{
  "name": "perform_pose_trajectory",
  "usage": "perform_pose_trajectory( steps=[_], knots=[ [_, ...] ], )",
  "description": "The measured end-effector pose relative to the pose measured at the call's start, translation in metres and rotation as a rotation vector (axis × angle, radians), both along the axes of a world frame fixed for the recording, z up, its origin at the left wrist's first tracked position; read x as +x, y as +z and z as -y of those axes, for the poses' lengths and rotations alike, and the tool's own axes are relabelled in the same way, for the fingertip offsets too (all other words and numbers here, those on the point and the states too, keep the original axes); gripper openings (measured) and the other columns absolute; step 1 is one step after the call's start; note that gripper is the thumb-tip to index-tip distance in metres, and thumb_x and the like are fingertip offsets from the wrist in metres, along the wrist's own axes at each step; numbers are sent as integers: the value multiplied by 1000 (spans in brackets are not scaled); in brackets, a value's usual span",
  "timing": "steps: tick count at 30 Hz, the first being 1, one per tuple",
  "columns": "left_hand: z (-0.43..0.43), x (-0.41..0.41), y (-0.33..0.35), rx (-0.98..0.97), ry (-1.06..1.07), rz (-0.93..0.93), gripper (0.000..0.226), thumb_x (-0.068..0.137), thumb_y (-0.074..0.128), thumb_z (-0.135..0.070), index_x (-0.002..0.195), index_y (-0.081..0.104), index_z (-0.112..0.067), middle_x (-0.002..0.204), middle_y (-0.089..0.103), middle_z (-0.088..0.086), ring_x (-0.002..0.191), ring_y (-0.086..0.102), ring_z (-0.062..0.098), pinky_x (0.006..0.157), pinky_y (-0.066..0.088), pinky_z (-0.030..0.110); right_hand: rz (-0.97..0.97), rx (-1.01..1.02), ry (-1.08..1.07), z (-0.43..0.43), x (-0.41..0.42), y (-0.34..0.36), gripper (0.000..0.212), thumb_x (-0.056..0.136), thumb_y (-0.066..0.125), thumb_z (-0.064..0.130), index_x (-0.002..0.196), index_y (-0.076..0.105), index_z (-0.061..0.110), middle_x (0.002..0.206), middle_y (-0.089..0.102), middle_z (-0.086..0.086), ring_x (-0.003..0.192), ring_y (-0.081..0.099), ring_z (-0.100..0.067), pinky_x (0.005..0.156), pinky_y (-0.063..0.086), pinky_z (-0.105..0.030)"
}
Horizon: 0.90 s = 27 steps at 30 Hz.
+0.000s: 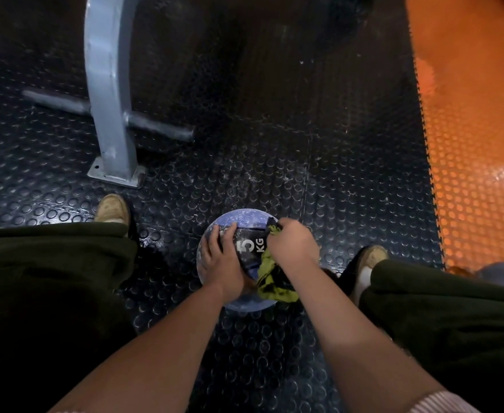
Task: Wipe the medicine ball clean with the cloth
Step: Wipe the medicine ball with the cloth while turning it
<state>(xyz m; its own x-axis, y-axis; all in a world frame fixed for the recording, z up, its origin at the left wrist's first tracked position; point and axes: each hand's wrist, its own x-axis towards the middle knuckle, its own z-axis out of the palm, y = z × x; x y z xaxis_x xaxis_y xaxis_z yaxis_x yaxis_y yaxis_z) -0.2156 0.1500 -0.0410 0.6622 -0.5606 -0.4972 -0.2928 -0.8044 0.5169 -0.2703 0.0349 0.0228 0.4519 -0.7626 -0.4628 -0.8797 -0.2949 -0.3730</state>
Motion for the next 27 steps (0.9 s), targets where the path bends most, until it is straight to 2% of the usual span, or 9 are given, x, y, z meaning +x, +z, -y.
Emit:
perform_pose_trajectory(
  steps=[5,10,13,17,20,23,27],
  knots=[
    [2,-4,2,8,37,6,97,85,66,-8,152,2,-37,160,-17,4,147,-11,33,118,7,51,-8,-64,138,0,12,0,26,87,49,15,109,64,20,106,61,-7,89,60,-27,65,45,-30],
    [2,0,2,-4,19,-26,109,76,77,-30,151,-1,-36,160,-14,2,147,-8,30,118,11,51,-60,-98,319,-3,7,7,34,91,49,17,124,58,21,116,54,-8,97,58,-28,70,44,-33],
    [4,6,8,11,-4,-55,106,78,73,-20,151,-2,-35,159,-16,2,147,-11,29,119,9,50,-74,-85,394,-14,-12,8,33,91,50,19,122,59,23,119,56,-4,103,58,-27,73,46,-34],
    [2,4,10,67,-82,-69,105,83,69,-17,149,-9,-37,157,-25,2,146,-18,31,119,5,50,-94,-96,389,-12,-17,10,31,91,50,20,119,60,25,113,57,-3,99,59,-26,71,45,-31],
    [-6,-4,4,29,-44,-72,96,91,65,-20,150,-9,-40,158,-25,0,147,-19,29,119,6,48,-92,-108,369,-3,-2,10,31,91,48,18,120,59,24,112,54,-6,96,58,-28,69,44,-32],
    [-11,-4,-1,42,-72,-34,109,84,75,-30,146,-14,-45,157,-25,-1,147,-18,30,119,6,50,-83,-110,375,-3,12,8,30,91,47,15,119,59,22,111,55,-8,93,58,-29,69,45,-34],
    [-2,13,4,19,-53,-115,108,78,77,-26,148,-4,-41,158,-20,-3,147,-15,28,118,6,49,-39,-116,395,-19,-6,6,34,91,51,21,124,57,21,118,56,-6,103,57,-28,77,47,-35]
  ],
)
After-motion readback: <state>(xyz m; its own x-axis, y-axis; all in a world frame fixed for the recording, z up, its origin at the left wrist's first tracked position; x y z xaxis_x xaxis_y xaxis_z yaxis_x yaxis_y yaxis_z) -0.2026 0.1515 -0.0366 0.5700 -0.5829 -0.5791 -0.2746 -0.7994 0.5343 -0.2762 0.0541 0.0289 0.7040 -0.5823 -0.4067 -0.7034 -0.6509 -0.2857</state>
